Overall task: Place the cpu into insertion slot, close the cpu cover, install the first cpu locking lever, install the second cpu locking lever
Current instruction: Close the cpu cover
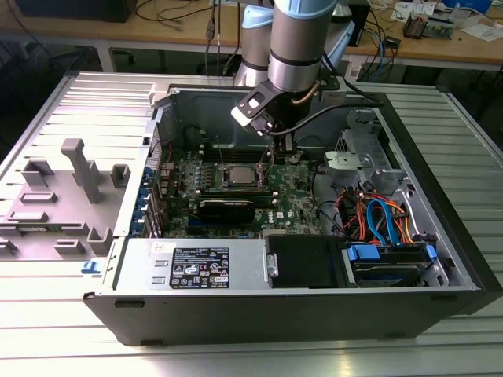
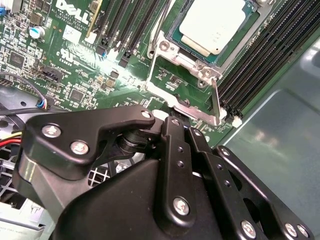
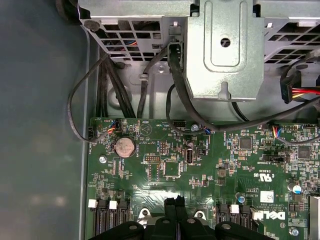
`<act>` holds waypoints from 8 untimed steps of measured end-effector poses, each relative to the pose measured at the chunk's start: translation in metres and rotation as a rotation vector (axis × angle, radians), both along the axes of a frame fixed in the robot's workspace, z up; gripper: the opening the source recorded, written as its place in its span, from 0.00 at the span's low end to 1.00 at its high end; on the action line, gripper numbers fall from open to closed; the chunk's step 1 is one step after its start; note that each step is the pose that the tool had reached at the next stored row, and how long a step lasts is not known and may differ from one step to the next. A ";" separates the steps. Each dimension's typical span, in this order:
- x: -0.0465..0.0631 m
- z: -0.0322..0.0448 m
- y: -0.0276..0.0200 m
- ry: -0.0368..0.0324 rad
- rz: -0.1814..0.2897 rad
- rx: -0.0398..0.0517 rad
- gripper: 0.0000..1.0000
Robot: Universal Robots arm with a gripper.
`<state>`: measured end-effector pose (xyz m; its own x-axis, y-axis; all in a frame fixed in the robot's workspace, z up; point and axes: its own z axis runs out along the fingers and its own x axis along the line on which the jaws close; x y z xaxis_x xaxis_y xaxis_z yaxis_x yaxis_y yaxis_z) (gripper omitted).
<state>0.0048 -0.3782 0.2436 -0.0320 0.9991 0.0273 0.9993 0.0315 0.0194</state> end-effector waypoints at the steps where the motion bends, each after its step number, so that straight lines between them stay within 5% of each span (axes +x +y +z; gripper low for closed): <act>1: 0.000 0.0000 0.0000 0.0000 0.000 0.0000 0.11; 8: -0.002 0.0000 0.0000 0.0000 0.000 0.0000 0.11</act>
<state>0.0027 -0.3782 0.2436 -0.0321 0.9991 0.0272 0.9993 0.0315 0.0194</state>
